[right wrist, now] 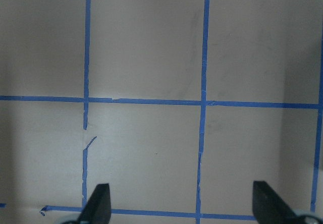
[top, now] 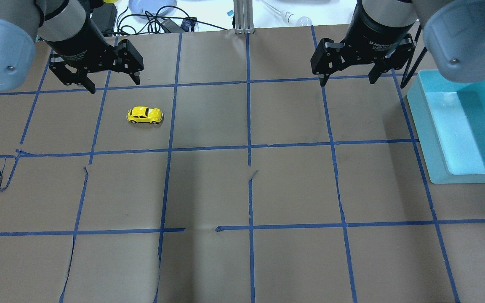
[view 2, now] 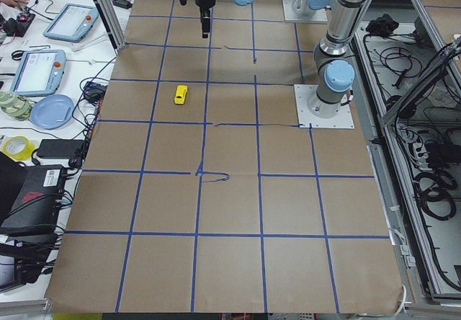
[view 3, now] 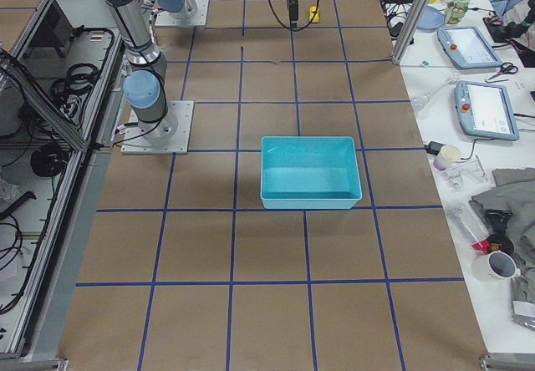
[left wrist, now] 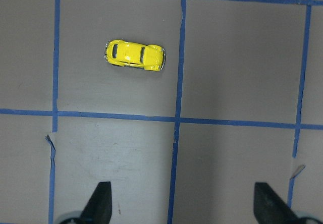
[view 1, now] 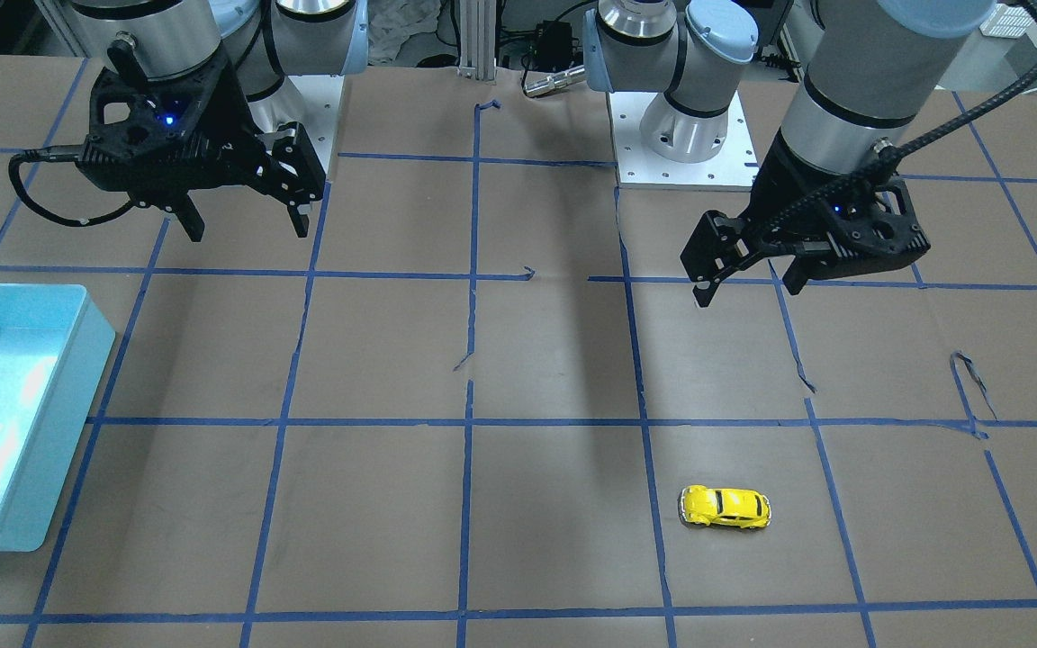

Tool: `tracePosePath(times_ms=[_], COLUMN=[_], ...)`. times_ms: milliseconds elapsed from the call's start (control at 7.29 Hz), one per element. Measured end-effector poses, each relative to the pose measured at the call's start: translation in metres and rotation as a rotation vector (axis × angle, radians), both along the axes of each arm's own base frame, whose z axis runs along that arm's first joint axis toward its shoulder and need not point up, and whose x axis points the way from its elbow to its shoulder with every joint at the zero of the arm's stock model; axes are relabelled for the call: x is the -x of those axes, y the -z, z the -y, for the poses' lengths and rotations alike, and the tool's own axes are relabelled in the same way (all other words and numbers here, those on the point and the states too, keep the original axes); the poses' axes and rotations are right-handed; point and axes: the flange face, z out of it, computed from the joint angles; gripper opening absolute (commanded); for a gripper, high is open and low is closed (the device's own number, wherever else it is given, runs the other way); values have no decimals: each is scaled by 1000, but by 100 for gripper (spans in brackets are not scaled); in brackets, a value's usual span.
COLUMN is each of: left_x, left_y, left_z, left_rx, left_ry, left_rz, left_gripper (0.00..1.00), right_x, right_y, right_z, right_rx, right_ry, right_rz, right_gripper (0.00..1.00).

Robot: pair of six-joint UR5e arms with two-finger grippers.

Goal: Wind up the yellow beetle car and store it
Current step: 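Lower the left gripper over the yellow toy car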

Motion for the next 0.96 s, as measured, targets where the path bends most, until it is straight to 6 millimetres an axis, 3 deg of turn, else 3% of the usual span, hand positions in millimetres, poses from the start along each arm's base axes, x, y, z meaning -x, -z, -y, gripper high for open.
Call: tracePosePath(times_ms=[411,823,960], left_x=[-7,-15,-28], left_y=[27,82,103], left_z=[25,61,72], left_rx=[7,-26,-57], left_ry=[-390,-697,-756], left_rz=[-40,-59,-56], left_gripper=[100,100,100], right_x=[0,0,0], right_y=[1,1,1], right_z=[0,0,0], right_rx=[-1,-2,-2], right_ry=[0,0,0], right_rz=[0,0,0], right_gripper=[100,100,100])
